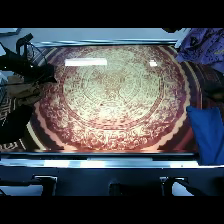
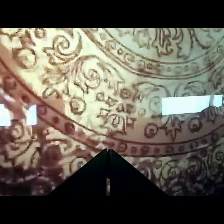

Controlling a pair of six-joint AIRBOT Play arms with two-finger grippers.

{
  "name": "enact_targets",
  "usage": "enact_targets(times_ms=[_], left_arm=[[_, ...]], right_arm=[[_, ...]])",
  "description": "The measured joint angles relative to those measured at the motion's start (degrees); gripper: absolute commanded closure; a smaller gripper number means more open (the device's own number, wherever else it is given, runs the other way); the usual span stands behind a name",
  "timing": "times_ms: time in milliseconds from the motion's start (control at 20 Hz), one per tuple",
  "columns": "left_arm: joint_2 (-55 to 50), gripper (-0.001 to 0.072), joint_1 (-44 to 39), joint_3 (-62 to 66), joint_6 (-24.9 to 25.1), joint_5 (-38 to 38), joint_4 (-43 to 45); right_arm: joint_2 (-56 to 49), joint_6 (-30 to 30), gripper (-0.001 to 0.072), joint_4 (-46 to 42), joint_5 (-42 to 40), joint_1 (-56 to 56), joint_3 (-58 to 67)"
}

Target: Fold the clothes and pants, and hang the long-sleeved shirts on hangers.

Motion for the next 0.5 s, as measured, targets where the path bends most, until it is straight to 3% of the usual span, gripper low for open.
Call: enact_targets(times_ms=[250, 500], left_arm=[[6.78, 0.0691, -3.37, -8.28, 2.23, 5.73, 5.7], [15.26, 0.0688, -4.61, -18.71, 2.84, 9.49, 8.37]], right_arm=[[0.04, -3.82, 0.0683, 0.55, 1.33, 21.31, 0.33], [0.07, -4.76, 0.0683, 0.68, -0.24, 30.82, 0.37]])
